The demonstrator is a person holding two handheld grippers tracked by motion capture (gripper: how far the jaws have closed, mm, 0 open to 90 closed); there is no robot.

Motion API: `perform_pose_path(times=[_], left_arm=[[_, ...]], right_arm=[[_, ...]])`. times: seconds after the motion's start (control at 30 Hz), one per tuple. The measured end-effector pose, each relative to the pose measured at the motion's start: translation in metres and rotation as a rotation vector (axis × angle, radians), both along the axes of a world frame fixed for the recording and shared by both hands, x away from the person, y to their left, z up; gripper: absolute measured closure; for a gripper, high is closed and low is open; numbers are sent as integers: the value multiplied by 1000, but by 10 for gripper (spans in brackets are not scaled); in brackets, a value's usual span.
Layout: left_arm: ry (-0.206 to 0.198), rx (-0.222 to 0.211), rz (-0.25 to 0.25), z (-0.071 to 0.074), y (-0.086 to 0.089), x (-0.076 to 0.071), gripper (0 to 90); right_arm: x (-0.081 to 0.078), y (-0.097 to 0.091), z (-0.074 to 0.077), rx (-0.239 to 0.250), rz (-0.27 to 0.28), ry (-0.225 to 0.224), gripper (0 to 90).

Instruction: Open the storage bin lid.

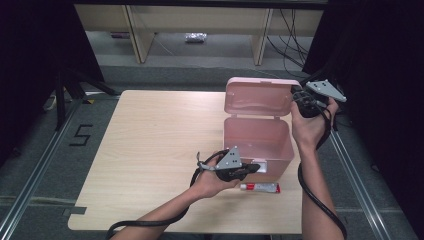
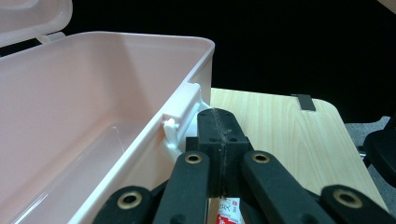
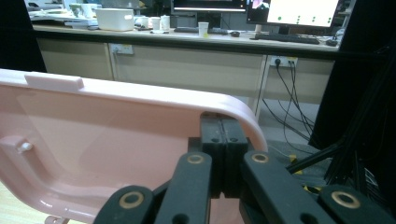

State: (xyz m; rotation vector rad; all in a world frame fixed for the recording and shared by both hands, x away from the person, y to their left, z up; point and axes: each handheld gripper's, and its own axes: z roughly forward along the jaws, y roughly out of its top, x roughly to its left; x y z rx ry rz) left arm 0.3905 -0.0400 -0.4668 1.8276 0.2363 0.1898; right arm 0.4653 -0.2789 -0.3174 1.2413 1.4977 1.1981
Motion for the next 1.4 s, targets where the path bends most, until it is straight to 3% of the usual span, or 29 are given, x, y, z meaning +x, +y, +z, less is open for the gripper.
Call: perform_pose_path(times=[0.67,0.7,0.77,1.13,1.4], left_arm=[[6,-5,1,-1,0,0,898],[6,-5,1,0,0,0,898],[8,-6,2,0,0,0,898],[17,-11,3,-1,0,0,898],[11,-11,-2,-1,0,1,897]], right_arm=[[16,1,2,2,-9,7,900],[17,2,3,25,-14,23,900],[19,0,3,-1,-11,8,900],[26,2,4,7,-21,23,900],[31,2,4,-14,-20,17,900]])
